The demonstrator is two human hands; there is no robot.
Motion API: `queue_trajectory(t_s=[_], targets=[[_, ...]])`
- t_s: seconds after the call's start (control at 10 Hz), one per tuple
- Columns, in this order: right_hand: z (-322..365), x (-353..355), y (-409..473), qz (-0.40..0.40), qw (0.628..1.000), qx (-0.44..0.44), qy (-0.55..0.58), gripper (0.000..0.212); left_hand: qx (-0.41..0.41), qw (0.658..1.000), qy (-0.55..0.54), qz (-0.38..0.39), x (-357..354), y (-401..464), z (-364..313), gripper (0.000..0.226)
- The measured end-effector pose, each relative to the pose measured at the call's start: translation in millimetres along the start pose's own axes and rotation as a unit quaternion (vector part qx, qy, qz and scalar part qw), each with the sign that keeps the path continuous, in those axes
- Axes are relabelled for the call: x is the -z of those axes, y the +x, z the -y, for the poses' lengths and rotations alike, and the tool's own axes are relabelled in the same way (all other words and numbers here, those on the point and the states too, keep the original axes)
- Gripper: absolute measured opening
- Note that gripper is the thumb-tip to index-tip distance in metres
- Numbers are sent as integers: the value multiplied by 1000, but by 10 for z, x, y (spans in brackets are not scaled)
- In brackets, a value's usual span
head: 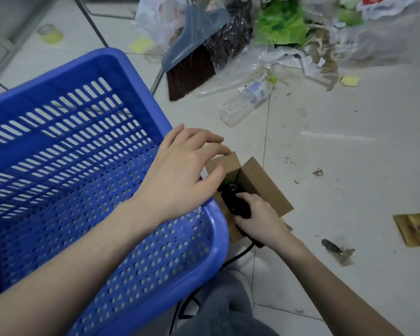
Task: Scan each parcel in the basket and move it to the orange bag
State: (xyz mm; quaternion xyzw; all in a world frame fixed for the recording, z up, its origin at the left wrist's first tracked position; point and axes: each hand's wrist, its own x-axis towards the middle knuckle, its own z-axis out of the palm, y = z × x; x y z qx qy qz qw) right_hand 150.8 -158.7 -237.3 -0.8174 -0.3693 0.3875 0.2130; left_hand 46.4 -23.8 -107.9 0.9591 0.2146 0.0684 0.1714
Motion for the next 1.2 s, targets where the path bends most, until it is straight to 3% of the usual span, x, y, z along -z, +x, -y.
queue_trajectory(t_s=[0.4,0.7,1.0,1.2], targets=[[134,33,-83,-3,1000,16,-25,67,9,1000,2,1,247,-328,106,57],[596,445,-267,-90,993,77,-20,53,10,999,18,-36,738,-518,99,59],[2040,1258,-1145,-201,952,230,5,45,5,984,67,-166,2024,-1157,-6,57],[3290,1614,-2118,-236,891,379,85,36,8,947,98,-304,3200,-1903,-137,57]])
